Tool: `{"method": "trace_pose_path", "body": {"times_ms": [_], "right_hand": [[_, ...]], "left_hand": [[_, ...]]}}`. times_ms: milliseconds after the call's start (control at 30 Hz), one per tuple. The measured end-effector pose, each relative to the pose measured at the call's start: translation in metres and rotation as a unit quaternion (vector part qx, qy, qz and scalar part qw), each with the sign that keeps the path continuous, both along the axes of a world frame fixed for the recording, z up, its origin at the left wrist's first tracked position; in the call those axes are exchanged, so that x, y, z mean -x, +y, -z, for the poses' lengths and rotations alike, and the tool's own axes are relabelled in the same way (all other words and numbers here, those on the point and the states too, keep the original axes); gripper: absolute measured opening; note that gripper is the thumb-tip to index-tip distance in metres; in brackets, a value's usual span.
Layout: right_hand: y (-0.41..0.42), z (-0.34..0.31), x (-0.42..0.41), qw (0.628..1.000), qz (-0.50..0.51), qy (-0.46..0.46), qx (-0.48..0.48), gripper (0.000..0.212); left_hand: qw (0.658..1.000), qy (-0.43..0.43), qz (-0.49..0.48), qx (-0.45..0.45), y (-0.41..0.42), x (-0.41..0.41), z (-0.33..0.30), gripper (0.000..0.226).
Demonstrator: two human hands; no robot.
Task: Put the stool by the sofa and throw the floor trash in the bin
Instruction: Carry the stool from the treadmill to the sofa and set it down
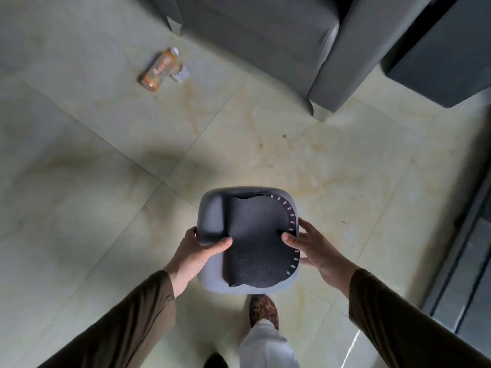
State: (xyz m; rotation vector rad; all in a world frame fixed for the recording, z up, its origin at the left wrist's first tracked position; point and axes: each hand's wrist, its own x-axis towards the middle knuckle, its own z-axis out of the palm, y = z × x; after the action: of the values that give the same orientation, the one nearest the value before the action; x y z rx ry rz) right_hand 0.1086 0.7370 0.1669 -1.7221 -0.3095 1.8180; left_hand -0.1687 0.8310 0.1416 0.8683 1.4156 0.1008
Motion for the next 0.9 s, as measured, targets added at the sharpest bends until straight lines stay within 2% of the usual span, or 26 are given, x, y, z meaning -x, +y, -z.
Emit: {"method": "trace_pose_path", "body": {"times_ms": [100,133,200,267,400,533,600,733,900], "right_hand": [[0.046,0.005,-0.001,1.000,0.005,0.000,-0.006,0.112],[0.060,0.005,0.000,1.000,0.005,-0.002,-0.007,0.115],[0.085,0.007,0.002,1.000,0.007,-0.005,-0.007,0.117],[0.109,0.011,0.006,1.000,0.008,-0.011,0.003,0.113],[0.148,0.020,0.009,1.000,0.025,-0.015,0.011,0.087],[0.189,0.026,0.009,0.999,0.045,-0.024,0.008,0.106],[0.209,0.030,0.003,0.998,0.056,-0.028,0.012,0.108],[0.244,0.039,-0.016,0.998,0.065,-0.020,0.005,0.078],[0.309,0.061,-0.054,0.996,0.083,-0.025,0.011,0.077]], "left_hand": [[1.000,0.006,-0.009,-0.006,0.047,-0.003,-0.001,0.055],[1.000,0.004,-0.004,-0.008,0.061,-0.004,-0.001,0.054],[1.000,0.006,0.003,-0.009,0.087,-0.004,0.001,0.067],[1.000,0.006,-0.002,-0.008,0.116,-0.001,0.005,0.071],[1.000,0.014,0.009,-0.008,0.168,-0.001,0.006,0.083],[0.999,0.020,0.046,-0.019,0.225,-0.005,0.015,0.086],[0.998,0.014,0.067,-0.016,0.254,-0.013,0.018,0.089],[0.997,0.013,0.081,-0.009,0.297,-0.034,0.028,0.089],[0.996,0.015,0.088,-0.006,0.366,-0.077,0.052,0.100]]}}
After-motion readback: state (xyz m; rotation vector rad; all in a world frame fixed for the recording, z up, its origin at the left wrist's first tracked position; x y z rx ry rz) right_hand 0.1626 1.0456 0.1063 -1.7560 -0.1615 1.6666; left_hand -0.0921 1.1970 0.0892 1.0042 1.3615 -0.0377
